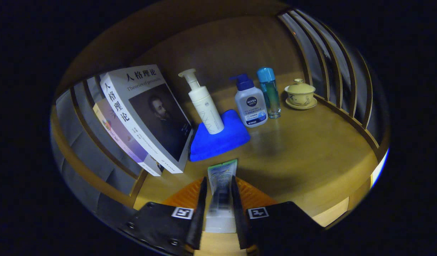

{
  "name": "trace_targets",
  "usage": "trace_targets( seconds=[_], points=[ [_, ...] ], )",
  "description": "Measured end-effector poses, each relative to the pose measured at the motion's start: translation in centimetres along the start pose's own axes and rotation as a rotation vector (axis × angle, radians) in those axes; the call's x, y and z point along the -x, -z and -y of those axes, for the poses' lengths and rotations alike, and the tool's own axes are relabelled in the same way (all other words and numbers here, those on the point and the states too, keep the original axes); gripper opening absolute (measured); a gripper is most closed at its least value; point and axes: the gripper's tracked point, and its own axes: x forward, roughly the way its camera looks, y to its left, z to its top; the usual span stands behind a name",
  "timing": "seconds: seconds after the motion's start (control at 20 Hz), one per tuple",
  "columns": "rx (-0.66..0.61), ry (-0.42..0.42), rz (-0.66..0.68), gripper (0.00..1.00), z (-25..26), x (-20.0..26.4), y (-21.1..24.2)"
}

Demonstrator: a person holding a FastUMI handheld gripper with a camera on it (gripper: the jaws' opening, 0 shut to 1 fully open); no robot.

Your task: Pull open the drawer, take out the items inside it, and place them on the countertop above the cabinet.

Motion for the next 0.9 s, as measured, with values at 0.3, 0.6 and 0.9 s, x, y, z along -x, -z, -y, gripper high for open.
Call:
trace_targets(
  seconds=[0.3, 0.6, 0.9],
  points=[
    [0.136, 0.01, 0.166, 0.98, -1.3, 5.6, -1.1],
    [0.281, -0.015, 0.304, 0.98, -2.9, 13.1, 1.4],
    [0.369, -0.012, 0.422, 0.98, -3.5, 19.2, 5.3]
  ],
)
